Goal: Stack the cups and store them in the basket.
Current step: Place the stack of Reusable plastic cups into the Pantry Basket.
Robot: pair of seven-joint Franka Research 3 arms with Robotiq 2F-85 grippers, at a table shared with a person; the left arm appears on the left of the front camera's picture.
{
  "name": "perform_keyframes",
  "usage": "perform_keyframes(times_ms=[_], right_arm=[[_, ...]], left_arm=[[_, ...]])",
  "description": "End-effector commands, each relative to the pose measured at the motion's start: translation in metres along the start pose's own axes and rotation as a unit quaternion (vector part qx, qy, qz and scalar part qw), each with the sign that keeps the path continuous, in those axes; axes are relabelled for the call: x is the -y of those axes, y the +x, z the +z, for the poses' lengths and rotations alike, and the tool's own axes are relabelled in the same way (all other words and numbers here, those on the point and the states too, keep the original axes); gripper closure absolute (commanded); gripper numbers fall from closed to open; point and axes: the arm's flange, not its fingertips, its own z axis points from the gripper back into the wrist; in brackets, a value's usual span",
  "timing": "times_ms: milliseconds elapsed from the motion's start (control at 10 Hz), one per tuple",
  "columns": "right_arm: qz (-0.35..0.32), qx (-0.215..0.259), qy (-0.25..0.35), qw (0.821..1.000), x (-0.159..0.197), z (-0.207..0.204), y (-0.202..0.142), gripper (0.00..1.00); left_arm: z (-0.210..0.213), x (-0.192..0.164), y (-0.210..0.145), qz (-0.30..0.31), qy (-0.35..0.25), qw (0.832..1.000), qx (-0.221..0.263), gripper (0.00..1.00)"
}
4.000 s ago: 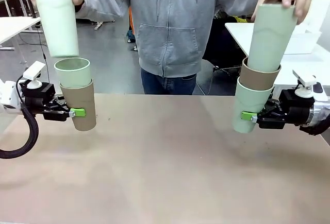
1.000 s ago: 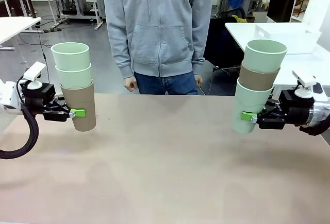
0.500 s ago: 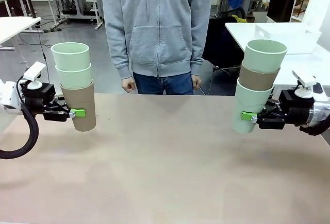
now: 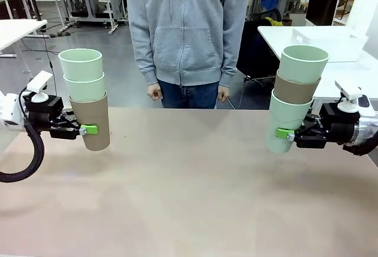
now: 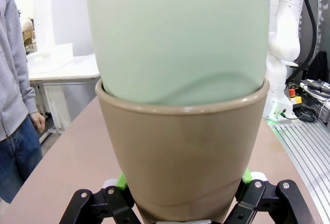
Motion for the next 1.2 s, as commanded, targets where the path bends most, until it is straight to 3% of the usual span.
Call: perform_keyframes(times_ms=[0, 1100], right_arm=[[0.005, 0.002, 0.001, 1.0, -0.0001, -0.0003, 0.0038, 0.16], [0.005, 0.002, 0.001, 1.0, -0.0001, -0.0003, 0.0038, 0.16]], left_arm=[[0.0003, -0.0007, 0.006, -0.007, -0.002, 1.0, 0.004, 0.15], [0.0003, -0.0007, 0.006, -0.007, -0.002, 1.0, 0.004, 0.15]])
